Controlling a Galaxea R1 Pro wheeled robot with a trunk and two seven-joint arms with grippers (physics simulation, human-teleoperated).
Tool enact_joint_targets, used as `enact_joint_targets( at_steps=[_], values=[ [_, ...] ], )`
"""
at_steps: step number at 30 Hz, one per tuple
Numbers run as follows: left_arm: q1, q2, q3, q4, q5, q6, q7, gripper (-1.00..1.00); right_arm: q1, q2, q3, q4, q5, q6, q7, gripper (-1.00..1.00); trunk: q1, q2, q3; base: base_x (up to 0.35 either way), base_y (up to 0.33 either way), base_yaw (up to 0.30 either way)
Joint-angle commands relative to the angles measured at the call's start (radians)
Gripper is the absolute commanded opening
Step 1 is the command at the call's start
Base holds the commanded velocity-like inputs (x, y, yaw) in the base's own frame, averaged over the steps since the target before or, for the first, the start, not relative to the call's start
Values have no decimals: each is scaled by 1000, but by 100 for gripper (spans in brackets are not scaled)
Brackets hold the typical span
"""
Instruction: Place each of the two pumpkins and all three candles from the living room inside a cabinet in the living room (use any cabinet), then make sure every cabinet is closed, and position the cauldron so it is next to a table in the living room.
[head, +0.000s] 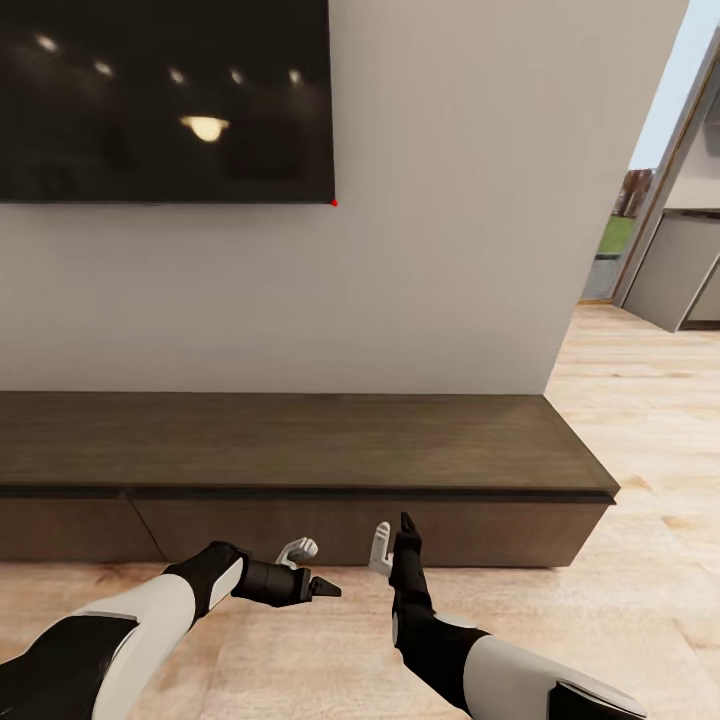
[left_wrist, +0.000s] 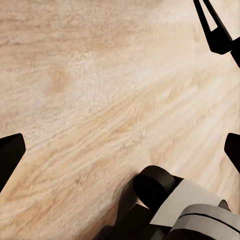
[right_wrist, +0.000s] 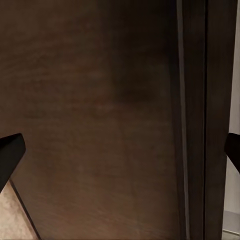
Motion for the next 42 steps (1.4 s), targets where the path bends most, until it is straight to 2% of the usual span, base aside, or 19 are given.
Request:
enact_joint_targets(
  at_steps=[1, 18, 29, 42],
  values=[
    [0, 0, -7, -1, 2, 3, -4, 100, 0, 0, 2, -1, 7, 9, -1, 100, 0, 0, -1, 3, 0, 0],
    [0, 0, -7, 5, 2, 4, -2, 100, 0, 0, 4, 0, 4, 6, 6, 100, 0, 0, -1, 0, 0, 0],
    [0, 0, -7, 6, 2, 4, -2, 100, 0, 0, 4, 0, 4, 5, 53, 100, 0, 0, -1, 0, 0, 0],
    [0, 0, -7, 6, 2, 4, -2, 100, 0, 0, 4, -1, 4, 3, 59, 100, 0, 0, -1, 0, 0, 0]
  ],
)
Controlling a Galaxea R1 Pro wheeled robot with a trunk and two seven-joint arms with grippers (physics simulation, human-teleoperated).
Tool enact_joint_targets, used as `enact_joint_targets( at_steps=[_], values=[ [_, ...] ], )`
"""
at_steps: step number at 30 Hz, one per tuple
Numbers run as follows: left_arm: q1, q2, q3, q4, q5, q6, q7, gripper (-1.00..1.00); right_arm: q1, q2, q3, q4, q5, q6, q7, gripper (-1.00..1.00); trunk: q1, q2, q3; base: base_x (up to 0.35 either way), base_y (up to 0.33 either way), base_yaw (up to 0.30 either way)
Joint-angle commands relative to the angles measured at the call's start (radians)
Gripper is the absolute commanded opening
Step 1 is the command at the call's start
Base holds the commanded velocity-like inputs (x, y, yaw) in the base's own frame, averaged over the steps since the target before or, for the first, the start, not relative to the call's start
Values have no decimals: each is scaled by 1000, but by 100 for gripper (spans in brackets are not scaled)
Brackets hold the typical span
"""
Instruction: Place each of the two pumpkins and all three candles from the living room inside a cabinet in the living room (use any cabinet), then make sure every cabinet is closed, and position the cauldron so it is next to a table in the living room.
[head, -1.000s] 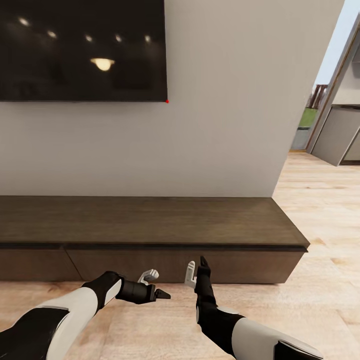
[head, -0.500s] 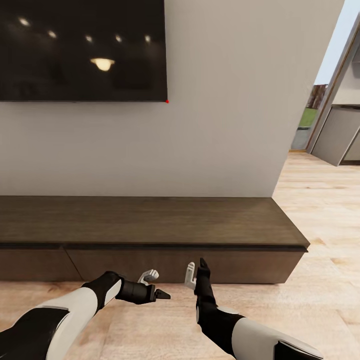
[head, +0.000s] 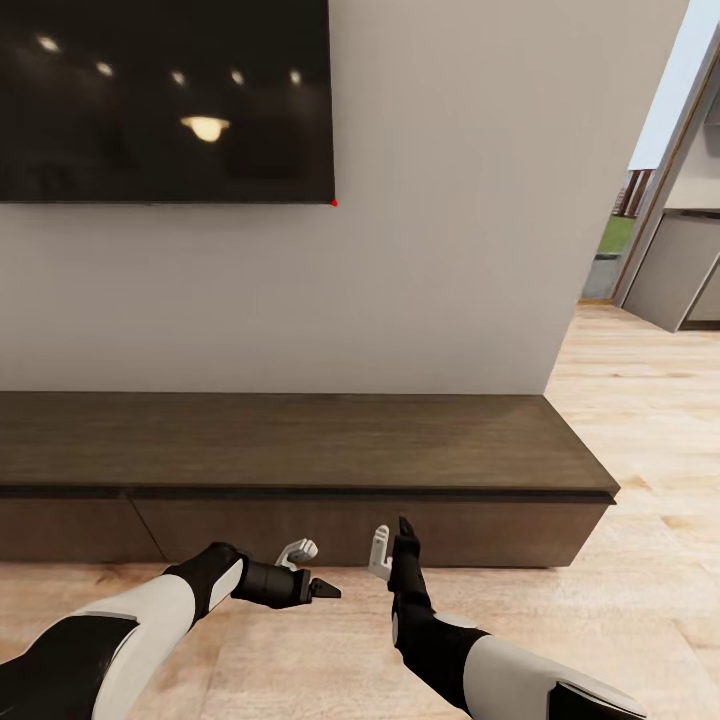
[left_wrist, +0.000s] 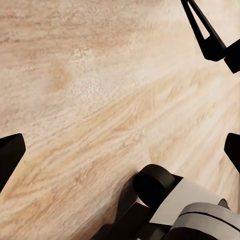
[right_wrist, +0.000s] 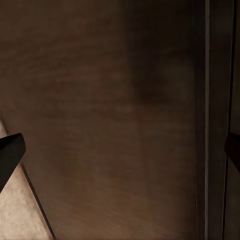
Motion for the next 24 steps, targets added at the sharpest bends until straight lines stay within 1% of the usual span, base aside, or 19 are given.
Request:
enact_joint_targets(
  at_steps=[1, 6, 13, 24],
  values=[
    [0, 0, -7, -2, 2, 3, -4, 100, 0, 0, 3, -1, 8, 9, -1, 100, 0, 0, -1, 0, 0, 0],
    [0, 0, -7, -2, 2, 3, -4, 100, 0, 0, 3, -1, 8, 9, -1, 100, 0, 0, -1, 45, 0, 0],
    [0, -1, -7, -2, 2, 3, -3, 100, 0, 0, 1, 0, 8, 9, -1, 100, 0, 0, -1, 169, 0, 0],
    [0, 0, -7, -2, 2, 3, -1, 100, 0, 0, 2, 1, 8, 9, -1, 100, 0, 0, -1, 23, 0, 0]
  ],
)
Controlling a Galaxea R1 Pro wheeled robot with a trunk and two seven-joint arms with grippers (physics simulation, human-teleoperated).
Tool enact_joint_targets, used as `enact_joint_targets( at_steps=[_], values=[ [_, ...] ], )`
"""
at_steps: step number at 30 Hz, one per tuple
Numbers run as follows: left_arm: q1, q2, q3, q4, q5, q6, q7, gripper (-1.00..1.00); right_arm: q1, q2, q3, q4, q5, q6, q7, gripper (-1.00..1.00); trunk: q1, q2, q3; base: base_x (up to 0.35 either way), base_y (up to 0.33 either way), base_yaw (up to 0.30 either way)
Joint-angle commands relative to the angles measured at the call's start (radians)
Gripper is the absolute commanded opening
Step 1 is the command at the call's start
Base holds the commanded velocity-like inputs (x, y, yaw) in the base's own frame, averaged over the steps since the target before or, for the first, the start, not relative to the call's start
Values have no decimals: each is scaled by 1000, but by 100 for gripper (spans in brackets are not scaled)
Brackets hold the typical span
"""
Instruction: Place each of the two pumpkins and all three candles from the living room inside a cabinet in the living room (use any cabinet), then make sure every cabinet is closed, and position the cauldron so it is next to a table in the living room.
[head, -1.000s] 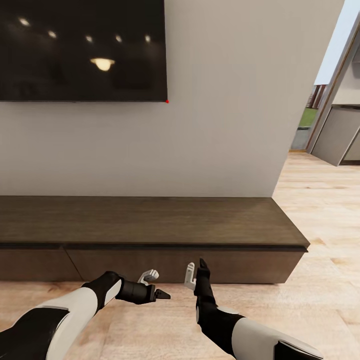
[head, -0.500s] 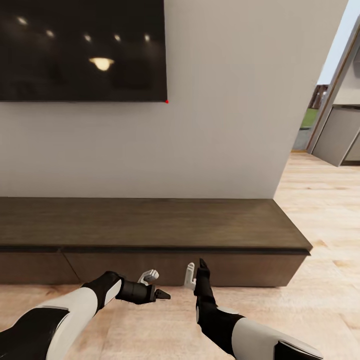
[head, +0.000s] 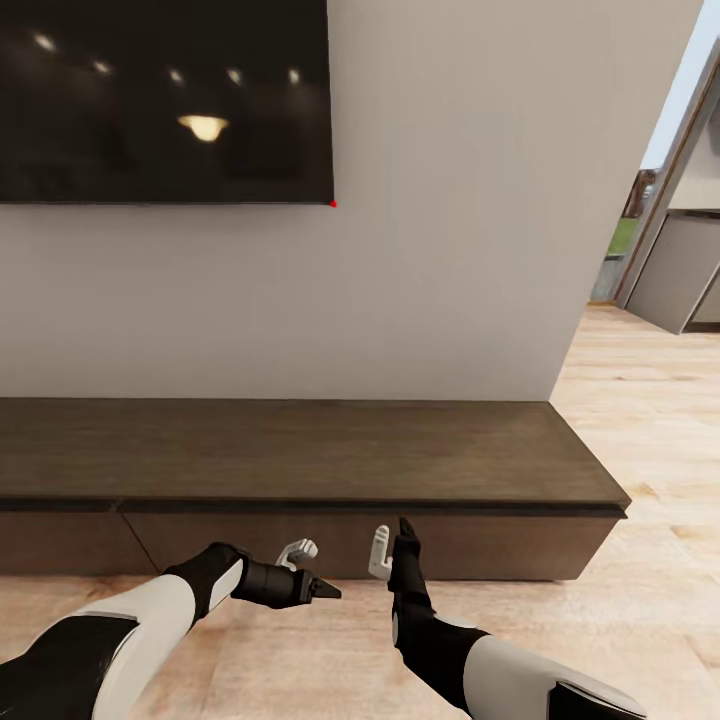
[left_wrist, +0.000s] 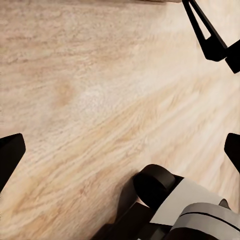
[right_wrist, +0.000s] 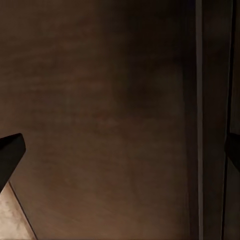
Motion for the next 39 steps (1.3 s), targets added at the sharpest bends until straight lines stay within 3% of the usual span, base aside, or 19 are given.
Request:
enact_joint_targets(
  at_steps=[1, 10, 23, 24, 39],
  values=[
    [0, 0, -7, -2, 2, 3, -4, 100, 0, 0, 3, -1, 8, 9, -1, 100, 0, 0, -1, 73, 0, 0],
    [0, -1, -7, -2, 2, 3, -2, 100, 0, 0, 2, -1, 8, 9, -1, 100, 0, 0, -1, 182, 0, 0],
    [0, -2, -9, -2, 2, 3, -1, 100, 0, 0, 2, -1, 8, 9, -1, 100, 0, 0, -1, 17, 0, 0],
    [0, -2, -9, -2, 2, 3, -1, 100, 0, 0, 2, -1, 8, 9, -1, -100, 0, 0, -1, 0, 0, 0],
    [0, -1, -9, -2, 2, 3, -1, 100, 0, 0, -1, -1, 9, 10, -5, -100, 0, 0, -1, 0, 0, 0]
  ],
)
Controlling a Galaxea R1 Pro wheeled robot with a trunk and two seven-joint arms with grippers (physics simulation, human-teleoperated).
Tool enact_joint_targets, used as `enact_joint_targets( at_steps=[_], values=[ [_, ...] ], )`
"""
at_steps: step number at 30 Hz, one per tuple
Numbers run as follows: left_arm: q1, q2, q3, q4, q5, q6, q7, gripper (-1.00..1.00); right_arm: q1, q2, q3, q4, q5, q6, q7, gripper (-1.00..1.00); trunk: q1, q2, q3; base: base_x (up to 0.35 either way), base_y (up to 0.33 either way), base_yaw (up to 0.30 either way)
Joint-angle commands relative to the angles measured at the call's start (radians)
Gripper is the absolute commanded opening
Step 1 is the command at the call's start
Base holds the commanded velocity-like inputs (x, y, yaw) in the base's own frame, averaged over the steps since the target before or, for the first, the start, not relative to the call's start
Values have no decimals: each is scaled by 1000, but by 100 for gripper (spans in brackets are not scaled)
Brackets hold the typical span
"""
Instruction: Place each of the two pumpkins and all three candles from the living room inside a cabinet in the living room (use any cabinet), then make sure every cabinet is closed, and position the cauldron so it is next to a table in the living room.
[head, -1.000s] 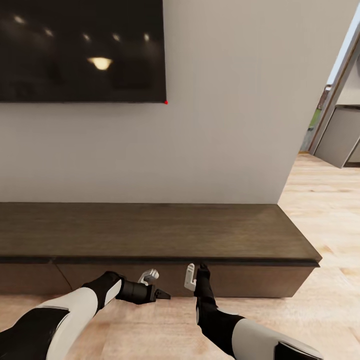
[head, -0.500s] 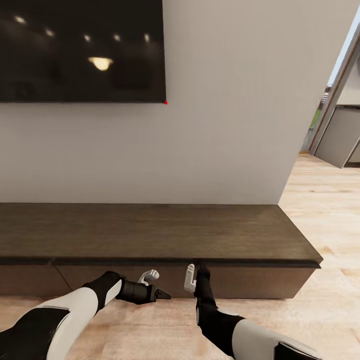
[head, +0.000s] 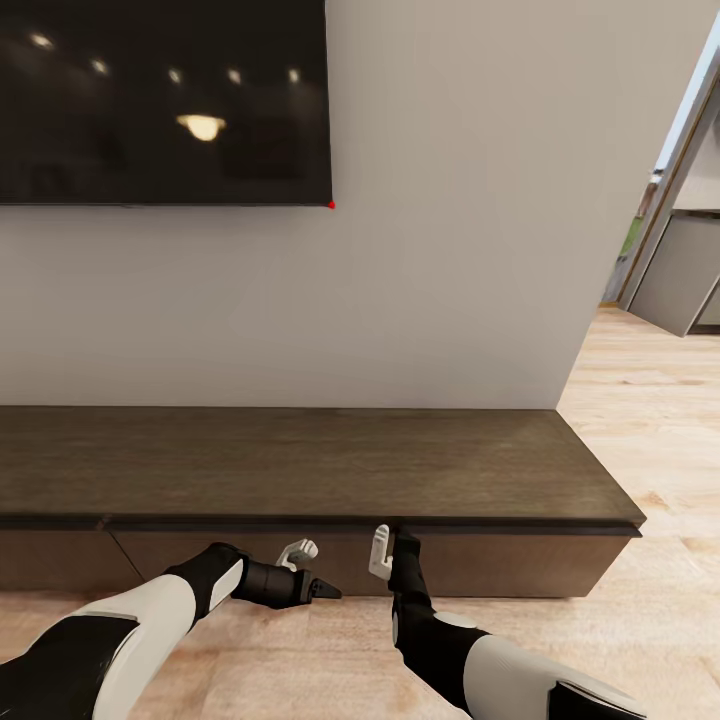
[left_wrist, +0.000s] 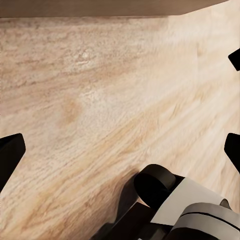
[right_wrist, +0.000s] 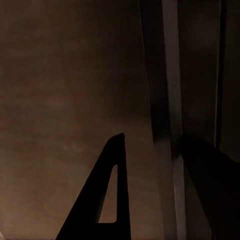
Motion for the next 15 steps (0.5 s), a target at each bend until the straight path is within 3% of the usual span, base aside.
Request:
enact_joint_targets(
  at_steps=[1, 15],
  values=[
    [0, 0, -7, -2, 2, 3, -4, 100, 0, 0, 3, 0, -3, 4, 0, -100, 0, 0, -1, 0, 0, 0],
    [0, 0, -7, -2, 2, 5, -7, 100, 0, 0, 0, 1, -3, 7, -74, -100, 0, 0, -1, 0, 0, 0]
  ],
)
